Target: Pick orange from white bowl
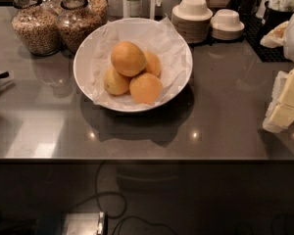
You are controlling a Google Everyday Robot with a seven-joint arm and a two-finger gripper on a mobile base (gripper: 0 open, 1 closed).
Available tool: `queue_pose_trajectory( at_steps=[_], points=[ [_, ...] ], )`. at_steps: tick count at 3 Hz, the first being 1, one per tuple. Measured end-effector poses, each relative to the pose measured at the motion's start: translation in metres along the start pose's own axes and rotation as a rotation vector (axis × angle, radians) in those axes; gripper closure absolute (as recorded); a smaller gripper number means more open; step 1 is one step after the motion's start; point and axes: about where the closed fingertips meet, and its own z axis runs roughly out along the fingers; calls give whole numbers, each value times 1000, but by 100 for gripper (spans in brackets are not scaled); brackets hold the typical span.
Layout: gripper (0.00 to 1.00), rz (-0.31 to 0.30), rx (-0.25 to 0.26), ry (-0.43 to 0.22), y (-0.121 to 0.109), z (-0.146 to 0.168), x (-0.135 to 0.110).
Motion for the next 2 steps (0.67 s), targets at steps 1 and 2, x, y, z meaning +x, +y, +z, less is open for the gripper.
queue_pose_trajectory(
  at_steps=[1, 2],
  points=[
    [0, -81, -52, -104, -7, 15, -28],
    [0, -219, -118, -307, -19, 27, -81]
  ],
)
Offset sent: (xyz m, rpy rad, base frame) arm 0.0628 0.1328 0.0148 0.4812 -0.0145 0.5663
